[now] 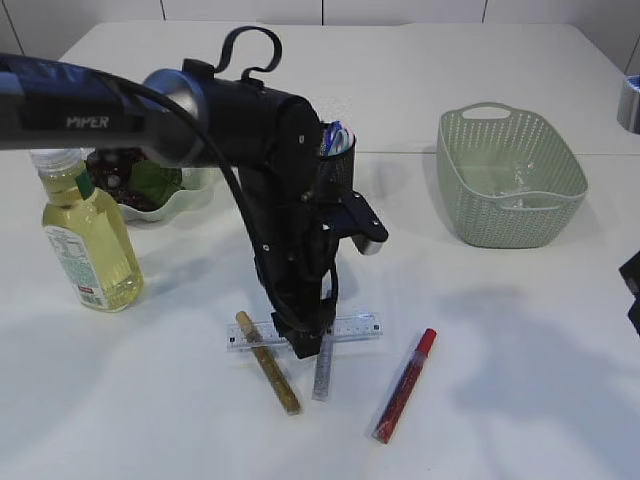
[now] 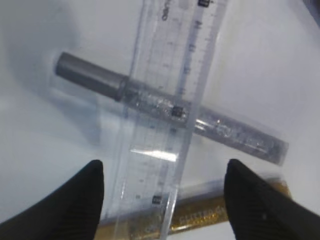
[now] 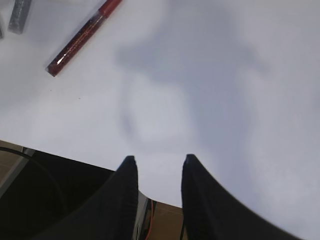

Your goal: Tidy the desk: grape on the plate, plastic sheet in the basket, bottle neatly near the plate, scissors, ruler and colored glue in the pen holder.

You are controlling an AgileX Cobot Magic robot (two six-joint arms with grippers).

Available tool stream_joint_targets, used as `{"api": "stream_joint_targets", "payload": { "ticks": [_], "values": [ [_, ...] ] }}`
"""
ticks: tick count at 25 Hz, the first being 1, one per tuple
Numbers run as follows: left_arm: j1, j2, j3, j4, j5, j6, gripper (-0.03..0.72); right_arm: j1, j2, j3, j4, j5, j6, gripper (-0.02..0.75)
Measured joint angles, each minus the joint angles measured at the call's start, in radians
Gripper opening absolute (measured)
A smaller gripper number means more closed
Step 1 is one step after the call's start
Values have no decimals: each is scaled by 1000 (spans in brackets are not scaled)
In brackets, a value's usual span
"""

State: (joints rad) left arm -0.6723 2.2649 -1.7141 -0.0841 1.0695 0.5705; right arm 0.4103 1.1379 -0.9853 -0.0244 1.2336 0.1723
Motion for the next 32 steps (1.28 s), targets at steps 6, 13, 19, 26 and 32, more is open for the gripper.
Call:
{"api": "stream_joint_targets", "payload": {
  "ticks": [6, 13, 19, 26, 32],
  "values": [
    [-17, 14, 0, 38, -57, 0, 547, 0, 0, 0, -2, 2, 0, 255],
    [-17, 14, 0, 67, -70, 0, 547, 0, 0, 0, -2, 2, 0, 255],
    [-17, 14, 0, 70, -71, 0, 547, 0, 0, 0, -4, 2, 0, 255],
    [-17, 34, 0, 68, -65, 2, 547, 0, 0, 0, -6, 2, 0, 255],
    [-17, 37, 0, 68, -65, 2, 547, 0, 0, 0, -13, 2, 0, 255]
  ]
}}
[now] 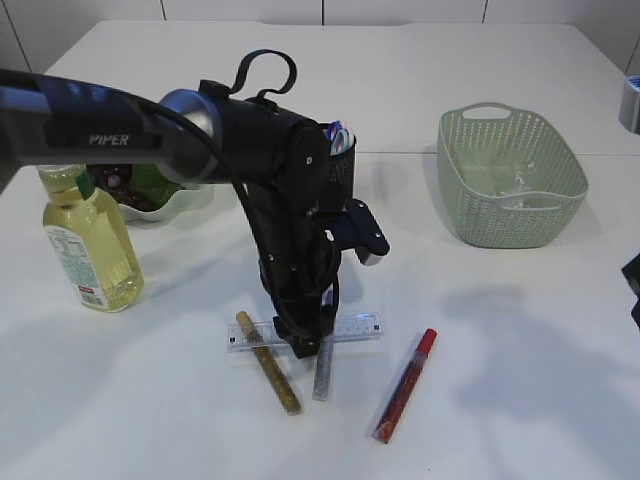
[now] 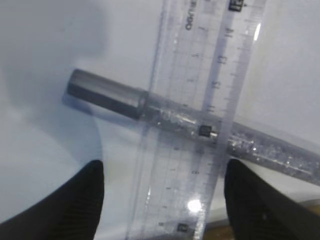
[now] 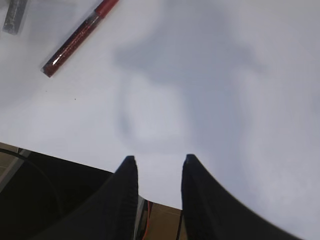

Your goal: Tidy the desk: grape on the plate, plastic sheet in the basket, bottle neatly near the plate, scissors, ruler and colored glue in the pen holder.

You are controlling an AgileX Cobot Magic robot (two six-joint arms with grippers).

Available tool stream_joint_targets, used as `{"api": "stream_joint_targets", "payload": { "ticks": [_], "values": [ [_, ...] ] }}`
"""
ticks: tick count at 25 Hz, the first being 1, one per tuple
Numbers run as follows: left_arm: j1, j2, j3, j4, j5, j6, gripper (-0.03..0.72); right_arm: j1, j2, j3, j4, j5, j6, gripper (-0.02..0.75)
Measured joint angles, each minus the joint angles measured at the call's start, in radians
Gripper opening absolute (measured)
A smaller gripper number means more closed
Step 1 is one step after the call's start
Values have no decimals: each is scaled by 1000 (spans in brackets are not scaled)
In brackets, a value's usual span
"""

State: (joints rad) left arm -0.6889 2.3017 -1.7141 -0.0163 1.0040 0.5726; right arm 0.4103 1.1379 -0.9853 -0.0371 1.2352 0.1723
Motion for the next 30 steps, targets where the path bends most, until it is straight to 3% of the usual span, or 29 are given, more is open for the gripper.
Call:
{"api": "stream_joint_targets", "payload": {
  "ticks": [8, 16, 24, 30],
  "values": [
    [0, 13, 0, -1, -2, 0, 533, 0, 0, 0, -4, 0, 0, 255],
    [0, 13, 0, -1, 10, 0, 294, 0, 0, 0, -6, 0, 0, 255],
    [0, 13, -71, -1, 142, -24, 281, 0, 0, 0, -6, 0, 0, 255],
    [0, 13, -177, -2, 198, -187, 281, 0, 0, 0, -8, 0, 0, 255]
  ]
}}
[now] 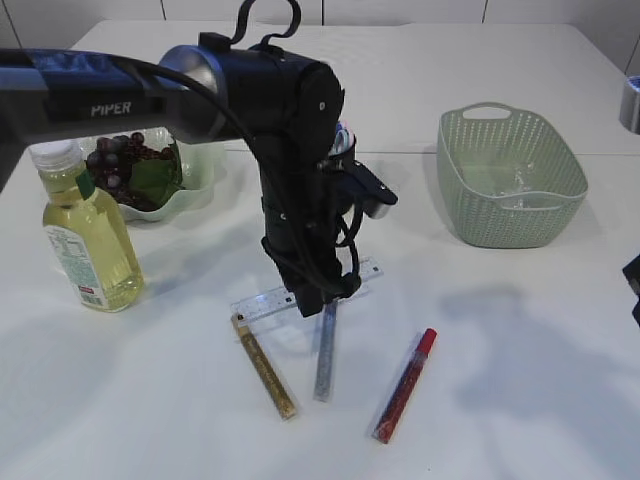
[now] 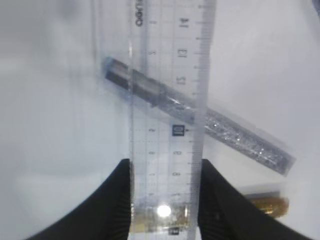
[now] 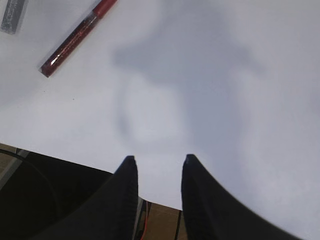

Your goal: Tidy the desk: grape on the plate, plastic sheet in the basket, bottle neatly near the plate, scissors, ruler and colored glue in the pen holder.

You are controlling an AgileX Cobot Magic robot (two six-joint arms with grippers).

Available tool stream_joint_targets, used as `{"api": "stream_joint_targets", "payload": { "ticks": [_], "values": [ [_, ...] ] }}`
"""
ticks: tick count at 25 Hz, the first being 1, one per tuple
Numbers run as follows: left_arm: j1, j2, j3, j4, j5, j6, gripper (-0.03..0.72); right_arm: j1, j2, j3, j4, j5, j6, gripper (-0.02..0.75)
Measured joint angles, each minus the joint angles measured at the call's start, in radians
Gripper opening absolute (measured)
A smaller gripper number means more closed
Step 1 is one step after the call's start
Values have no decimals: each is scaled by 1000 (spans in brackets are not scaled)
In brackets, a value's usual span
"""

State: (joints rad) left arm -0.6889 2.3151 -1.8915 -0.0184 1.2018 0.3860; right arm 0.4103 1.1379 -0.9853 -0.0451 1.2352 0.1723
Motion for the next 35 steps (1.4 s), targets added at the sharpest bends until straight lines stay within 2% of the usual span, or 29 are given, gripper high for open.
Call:
{"api": "stream_joint_targets", "payload": {
  "ticks": [6, 9, 12, 17, 21, 25, 30, 35],
  "values": [
    [4, -26, -9, -4, 13, -144, 281, 0, 0, 0, 0, 0, 0, 255],
    [25, -44, -9, -61, 13, -192, 280, 0, 0, 0, 0, 0, 0, 255],
    [55, -78, -9, -134, 14, -208, 280, 0, 0, 0, 0, 0, 0, 255],
    [87, -164, -6, -151, 15, -217, 279, 0, 0, 0, -4, -2, 0, 255],
    [87, -254, 106, -155, -31, -221, 279, 0, 0, 0, -6, -23, 0, 256],
    [89, -369, 334, -158, -306, -225, 279, 0, 0, 0, -8, -43, 0, 256],
    [89, -486, 601, -158, -832, -225, 279, 0, 0, 0, -8, -73, 0, 255],
    [89, -482, 709, -172, -1248, -225, 279, 0, 0, 0, -14, -106, 0, 256]
  ]
}}
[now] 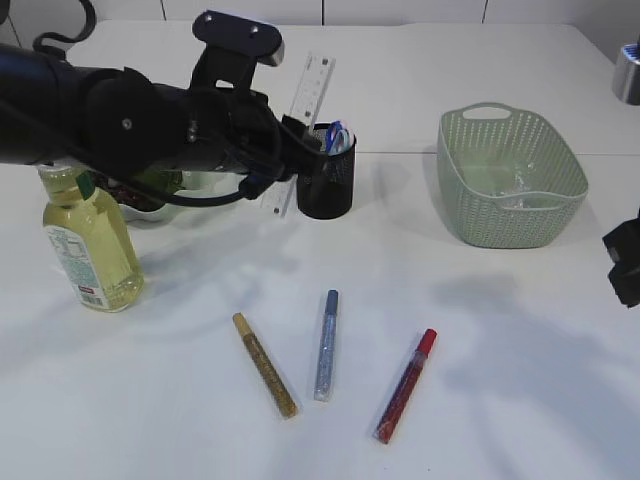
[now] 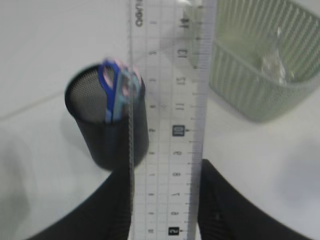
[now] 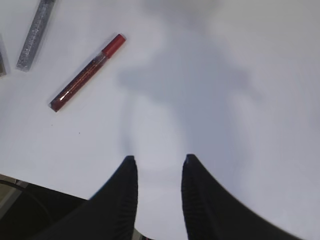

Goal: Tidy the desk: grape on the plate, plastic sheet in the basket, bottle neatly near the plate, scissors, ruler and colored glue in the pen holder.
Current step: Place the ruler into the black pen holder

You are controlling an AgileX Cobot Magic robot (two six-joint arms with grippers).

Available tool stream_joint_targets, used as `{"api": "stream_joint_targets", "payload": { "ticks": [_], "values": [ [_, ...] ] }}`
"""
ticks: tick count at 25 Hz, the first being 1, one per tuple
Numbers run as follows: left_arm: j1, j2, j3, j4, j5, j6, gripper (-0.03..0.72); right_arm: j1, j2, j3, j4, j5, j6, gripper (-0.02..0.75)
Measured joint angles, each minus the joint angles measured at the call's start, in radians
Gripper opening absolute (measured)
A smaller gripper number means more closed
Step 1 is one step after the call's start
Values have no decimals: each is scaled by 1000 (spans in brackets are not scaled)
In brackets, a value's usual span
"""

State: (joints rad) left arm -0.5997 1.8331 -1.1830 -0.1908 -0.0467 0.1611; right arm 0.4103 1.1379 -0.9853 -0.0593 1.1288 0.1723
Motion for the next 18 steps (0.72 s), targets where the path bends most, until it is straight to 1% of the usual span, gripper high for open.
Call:
{"api": "stream_joint_targets", "payload": {
  "ticks": [5, 7, 9, 12, 18],
  "values": [
    [0, 74, -4, -31, -338, 0, 279, 0, 0, 0, -40, -15, 0, 256],
    [0, 110, -27, -31, -443, 0, 279, 0, 0, 0, -51, -15, 0, 255],
    [2, 151, -65, -33, -509, 0, 279, 0, 0, 0, -64, -15, 0, 255],
    [10, 214, -148, -31, -548, 0, 279, 0, 0, 0, -75, -21, 0, 255],
    [48, 341, -299, -29, -558, 0, 279, 0, 0, 0, -79, -29, 0, 255]
  ]
}}
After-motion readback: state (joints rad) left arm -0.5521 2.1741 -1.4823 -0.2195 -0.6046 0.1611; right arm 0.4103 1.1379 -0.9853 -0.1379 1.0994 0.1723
